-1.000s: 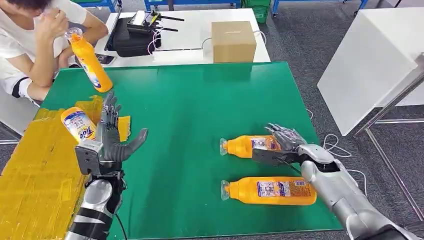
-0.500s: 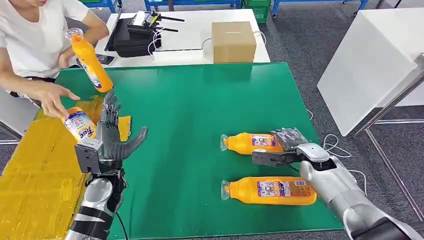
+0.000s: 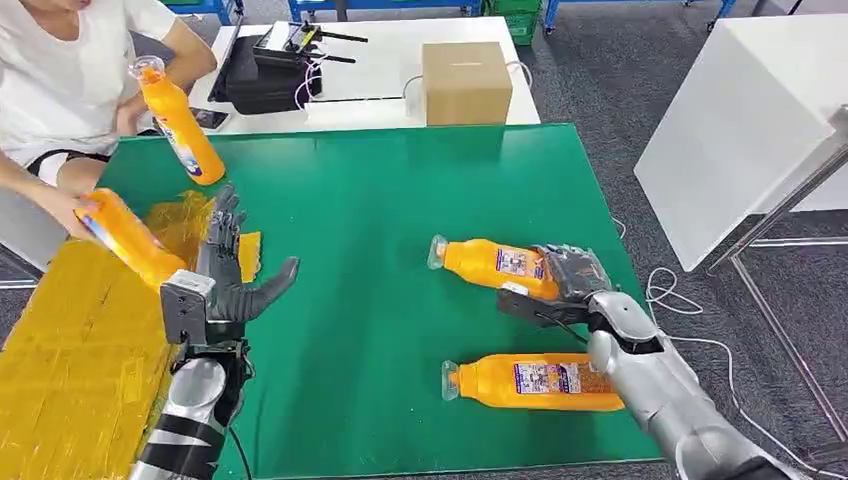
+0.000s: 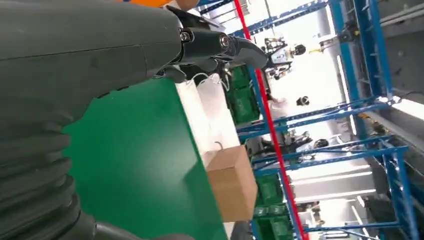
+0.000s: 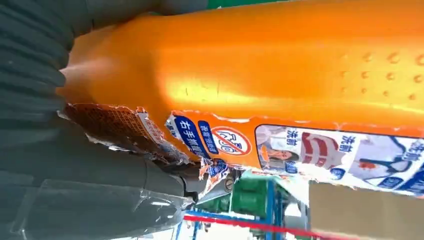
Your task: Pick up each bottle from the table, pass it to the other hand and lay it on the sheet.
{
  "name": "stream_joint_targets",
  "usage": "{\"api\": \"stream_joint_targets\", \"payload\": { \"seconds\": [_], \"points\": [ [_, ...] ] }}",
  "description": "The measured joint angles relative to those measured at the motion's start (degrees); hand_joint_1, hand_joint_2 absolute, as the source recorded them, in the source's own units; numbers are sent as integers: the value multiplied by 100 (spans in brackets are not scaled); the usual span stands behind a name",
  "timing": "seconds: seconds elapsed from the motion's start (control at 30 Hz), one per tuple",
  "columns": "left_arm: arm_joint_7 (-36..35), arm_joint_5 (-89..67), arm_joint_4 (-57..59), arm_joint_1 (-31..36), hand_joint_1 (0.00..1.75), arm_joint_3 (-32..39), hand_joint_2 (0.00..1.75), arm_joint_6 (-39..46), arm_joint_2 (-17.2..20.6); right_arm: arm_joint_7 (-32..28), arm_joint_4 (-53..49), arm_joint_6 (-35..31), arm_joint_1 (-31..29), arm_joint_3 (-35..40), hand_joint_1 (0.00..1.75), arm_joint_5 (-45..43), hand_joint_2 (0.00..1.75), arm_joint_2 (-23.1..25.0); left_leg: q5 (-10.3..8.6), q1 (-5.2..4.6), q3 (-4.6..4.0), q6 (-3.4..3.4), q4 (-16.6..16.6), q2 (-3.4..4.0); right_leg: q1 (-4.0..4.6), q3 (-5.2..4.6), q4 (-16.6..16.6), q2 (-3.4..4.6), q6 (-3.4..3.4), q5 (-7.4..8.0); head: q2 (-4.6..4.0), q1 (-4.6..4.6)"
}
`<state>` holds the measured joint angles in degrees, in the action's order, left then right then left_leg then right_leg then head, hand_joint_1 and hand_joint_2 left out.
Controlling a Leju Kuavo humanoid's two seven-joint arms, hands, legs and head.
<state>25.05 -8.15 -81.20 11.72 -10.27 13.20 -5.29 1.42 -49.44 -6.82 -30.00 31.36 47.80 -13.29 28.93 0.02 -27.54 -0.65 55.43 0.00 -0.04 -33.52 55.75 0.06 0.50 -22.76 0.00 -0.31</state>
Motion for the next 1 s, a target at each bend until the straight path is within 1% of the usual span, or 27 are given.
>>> {"api": "stream_joint_targets", "payload": {
  "seconds": [0.23,0.3,0.33,0.43,0.5,0.6,0.7,0.83,1.0],
  "points": [
    [-39,-15,0,-7,0,0,175,-17,31,-28,-406,-13,221,-332,175,-39,175,50,0,-1,-1,0,0,-3,-2,0,0,0,0,0,0,4],
    [-237,-118,0,-7,0,0,175,-171,55,-199,-518,-228,320,-442,175,-184,175,92,0,-1,-2,0,0,-5,-2,0,0,0,0,0,0,7],
    [-416,-173,0,-5,0,-9,175,-318,96,-276,-625,-447,382,-551,175,-247,175,147,0,-1,-2,0,0,-4,-2,-1,0,0,0,0,0,4],
    [-754,-127,13,38,0,-20,175,-865,198,-398,-1098,-948,610,-965,175,-410,175,397,0,0,-2,0,0,-2,2,-7,0,1,0,0,0,4],
    [-870,-127,26,115,0,-53,175,-1063,249,-560,-1412,-1106,784,-1211,175,-645,175,577,0,2,-3,0,0,-2,4,-9,0,1,0,0,0,2],
    [-1053,-68,55,277,0,-170,175,-1359,328,-911,-1861,-1281,1006,-1590,175,-1225,175,852,-1,4,-6,1,0,-7,5,-9,1,0,0,0,0,2],
    [-1154,-57,85,442,0,-317,175,-1508,365,-1119,-2087,-1268,1131,-1825,175,-1642,175,1038,-1,3,-5,1,-1,-5,3,-8,1,1,0,0,0,2],
    [-1307,15,140,760,0,-599,175,-1709,428,-1373,-2238,-999,1214,-1969,175,-2241,175,1248,-2,1,-5,1,0,-6,-1,-8,1,1,0,0,0,4],
    [-1366,138,190,1024,0,-896,175,-1845,437,-1495,-2321,-981,1218,-1967,175,-2312,175,1462,-1,0,-6,1,0,-2,0,-9,1,1,0,0,0,4]
  ]
}}
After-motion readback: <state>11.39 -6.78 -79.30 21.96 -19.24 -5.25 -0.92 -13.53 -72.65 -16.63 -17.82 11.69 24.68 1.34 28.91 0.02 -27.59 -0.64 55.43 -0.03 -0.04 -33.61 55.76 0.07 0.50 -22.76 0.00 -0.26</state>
